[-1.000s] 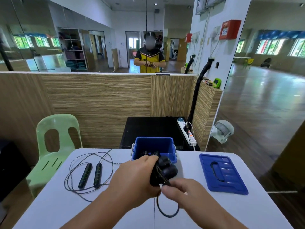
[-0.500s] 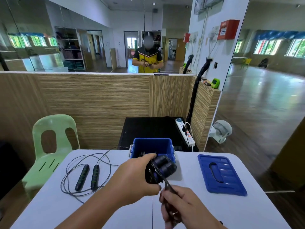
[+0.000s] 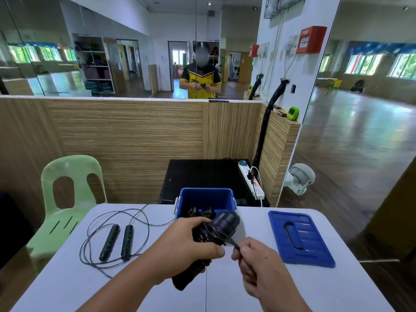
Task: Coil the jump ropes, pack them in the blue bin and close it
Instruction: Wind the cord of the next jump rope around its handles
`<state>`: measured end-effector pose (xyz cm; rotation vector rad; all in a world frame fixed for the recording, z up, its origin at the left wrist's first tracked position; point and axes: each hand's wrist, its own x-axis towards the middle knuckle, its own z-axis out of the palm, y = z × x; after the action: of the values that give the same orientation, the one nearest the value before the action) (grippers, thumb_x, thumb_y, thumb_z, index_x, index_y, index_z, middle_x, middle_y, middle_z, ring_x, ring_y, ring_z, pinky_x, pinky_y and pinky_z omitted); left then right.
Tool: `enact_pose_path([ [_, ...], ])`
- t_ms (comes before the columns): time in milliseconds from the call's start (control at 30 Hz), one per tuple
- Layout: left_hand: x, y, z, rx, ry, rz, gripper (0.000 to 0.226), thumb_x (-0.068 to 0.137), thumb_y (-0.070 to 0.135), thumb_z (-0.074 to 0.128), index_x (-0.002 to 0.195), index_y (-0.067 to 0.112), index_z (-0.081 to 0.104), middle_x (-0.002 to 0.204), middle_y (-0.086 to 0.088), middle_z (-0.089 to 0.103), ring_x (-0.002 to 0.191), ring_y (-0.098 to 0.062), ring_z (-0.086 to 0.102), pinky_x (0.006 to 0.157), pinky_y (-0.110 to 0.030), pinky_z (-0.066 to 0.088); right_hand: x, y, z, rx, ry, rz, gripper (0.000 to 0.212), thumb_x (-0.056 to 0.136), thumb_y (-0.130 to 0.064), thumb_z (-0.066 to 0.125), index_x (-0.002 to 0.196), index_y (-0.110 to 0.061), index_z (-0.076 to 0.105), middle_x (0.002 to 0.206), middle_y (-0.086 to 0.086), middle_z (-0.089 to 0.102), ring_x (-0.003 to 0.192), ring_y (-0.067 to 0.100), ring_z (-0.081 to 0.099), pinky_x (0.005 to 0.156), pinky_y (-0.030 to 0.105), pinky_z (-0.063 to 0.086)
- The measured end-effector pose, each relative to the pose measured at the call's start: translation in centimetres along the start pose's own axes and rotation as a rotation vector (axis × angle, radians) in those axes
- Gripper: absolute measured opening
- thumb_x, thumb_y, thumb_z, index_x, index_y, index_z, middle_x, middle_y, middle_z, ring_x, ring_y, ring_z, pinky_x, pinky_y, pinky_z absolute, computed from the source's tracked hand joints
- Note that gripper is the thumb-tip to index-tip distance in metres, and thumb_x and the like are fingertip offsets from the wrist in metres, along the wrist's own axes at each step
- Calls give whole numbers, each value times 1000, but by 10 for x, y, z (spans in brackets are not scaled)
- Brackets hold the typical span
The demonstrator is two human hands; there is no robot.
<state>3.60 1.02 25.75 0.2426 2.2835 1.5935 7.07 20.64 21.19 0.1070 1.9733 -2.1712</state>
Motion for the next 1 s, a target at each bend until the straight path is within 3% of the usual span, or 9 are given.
enact_pose_path([
  [133,-5,4,-1,-200,-96,-71,26,84,10,77,110,12,74,78,-7,68,68,-27,67,57,-32,54,-4,1,-11,-504,70,-479,15,93,-44,58,86,-36,69,65,-11,56,52,8,47,52,21,38],
  [200,-6,2,1,-293,-160,-102,32,77,18,76,108,10,74,83,-11,66,72,-35,66,59,-36,53,-2,-3,-15,-627,130,-635,12,90,-49,58,86,-41,66,78,-13,61,64,12,57,57,19,43],
  [300,-5,-4,3,-455,-208,-120,29,78,18,73,105,5,76,91,-18,66,79,-40,68,64,-42,58,4,-9,-19,-802,177,-795,13,93,-49,60,90,-39,67,86,-16,52,78,6,55,62,13,40],
  [400,-3,-11,5,-514,-199,-105,37,82,17,68,117,8,73,105,-24,69,90,-46,70,72,-45,59,7,-14,-24,-1003,206,-855,21,94,-55,57,91,-38,69,82,-17,43,77,0,48,63,18,40],
  [467,-2,-13,6,-513,-181,-100,43,83,19,66,126,12,70,116,-27,70,100,-47,70,77,-47,57,6,-22,-25,-1057,135,-804,26,93,-58,54,91,-38,70,80,-16,46,74,3,50,61,21,42],
  [600,0,-16,7,-497,-157,-116,47,84,20,56,129,11,66,120,-28,70,102,-37,70,83,-49,53,5,-32,-25,-1160,14,-707,39,90,-62,43,90,-33,69,81,-14,51,78,6,52,63,16,38],
  [700,1,-16,9,-525,-168,-131,38,97,19,43,125,7,66,117,-29,71,93,-35,68,75,-46,52,4,-36,-24,-1113,29,-708,26,93,-51,57,82,-29,67,79,-13,51,75,7,53,62,15,37],
  [833,-3,-10,13,-598,-203,-170,43,105,22,30,122,8,68,113,-29,72,85,-35,66,64,-41,52,2,-40,-25,-805,47,-617,15,90,-25,75,76,-27,73,73,-13,61,67,9,58,60,12,39],
  [1000,-2,-7,16,-688,-271,-192,50,104,32,33,114,7,75,113,-29,71,78,-32,64,60,-39,51,-5,-35,-17,-418,72,-521,26,89,-7,74,75,-29,75,72,-1,65,45,19,57,48,32,51],
])
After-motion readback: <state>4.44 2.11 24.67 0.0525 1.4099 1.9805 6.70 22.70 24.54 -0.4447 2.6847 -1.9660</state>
